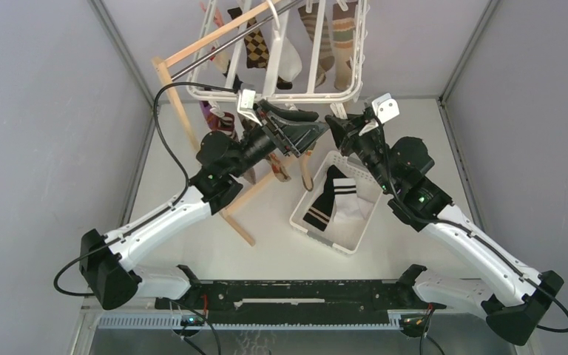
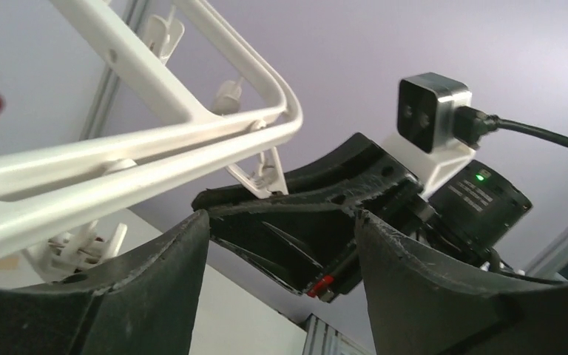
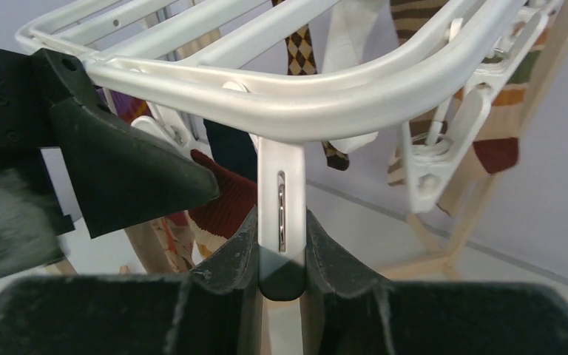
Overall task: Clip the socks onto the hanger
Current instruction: Open the clamp at the hanger.
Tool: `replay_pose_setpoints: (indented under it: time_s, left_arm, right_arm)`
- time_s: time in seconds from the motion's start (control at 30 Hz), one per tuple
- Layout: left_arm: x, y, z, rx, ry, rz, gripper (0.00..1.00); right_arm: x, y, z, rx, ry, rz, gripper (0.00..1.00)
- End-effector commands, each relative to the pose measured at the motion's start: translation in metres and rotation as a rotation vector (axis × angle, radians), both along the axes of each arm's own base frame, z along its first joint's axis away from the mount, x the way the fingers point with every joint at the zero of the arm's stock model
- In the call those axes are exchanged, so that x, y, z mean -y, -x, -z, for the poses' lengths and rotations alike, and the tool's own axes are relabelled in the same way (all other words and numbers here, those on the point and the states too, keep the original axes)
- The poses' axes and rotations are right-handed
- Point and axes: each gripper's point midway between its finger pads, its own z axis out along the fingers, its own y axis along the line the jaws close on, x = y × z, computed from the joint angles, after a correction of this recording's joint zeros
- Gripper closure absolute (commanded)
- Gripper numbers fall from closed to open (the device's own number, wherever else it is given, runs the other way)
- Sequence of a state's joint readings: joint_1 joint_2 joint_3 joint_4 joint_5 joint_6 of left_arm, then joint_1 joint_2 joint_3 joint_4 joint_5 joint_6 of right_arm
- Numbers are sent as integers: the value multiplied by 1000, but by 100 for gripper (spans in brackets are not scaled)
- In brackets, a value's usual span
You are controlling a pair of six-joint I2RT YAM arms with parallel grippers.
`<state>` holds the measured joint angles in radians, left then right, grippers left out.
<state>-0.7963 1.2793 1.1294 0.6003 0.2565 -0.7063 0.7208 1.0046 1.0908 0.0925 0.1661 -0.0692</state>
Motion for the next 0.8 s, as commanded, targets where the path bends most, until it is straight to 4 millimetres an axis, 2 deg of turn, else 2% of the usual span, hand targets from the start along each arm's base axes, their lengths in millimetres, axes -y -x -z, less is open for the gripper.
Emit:
replay_pose_setpoints:
  time_s: [0.0,0.1,0.27,0.33,0.4,0.77]
  left_arm:
    - [-7,-24,-12,-49,1,-117,26]
    - [-5,-32,-12,-47,-25,-147,24]
    - [3,-39,-11,-39,-58,-150,15]
    - [5,-41,-12,-35,-62,-151,9]
    - [6,-43,-12,-38,-65,-159,7]
    - [-2,-49,-18,-48,-38,-209,19]
  right_arm:
    - [-6,9,-27,68,-40,-48,100]
    - [-10,10,-27,72,-28,-63,100]
    - [-19,11,-25,72,-12,-94,100]
    - [-21,11,-24,71,-6,-103,100]
    - [-24,11,-24,72,-1,-110,100]
    - [-32,14,-21,77,34,-134,100]
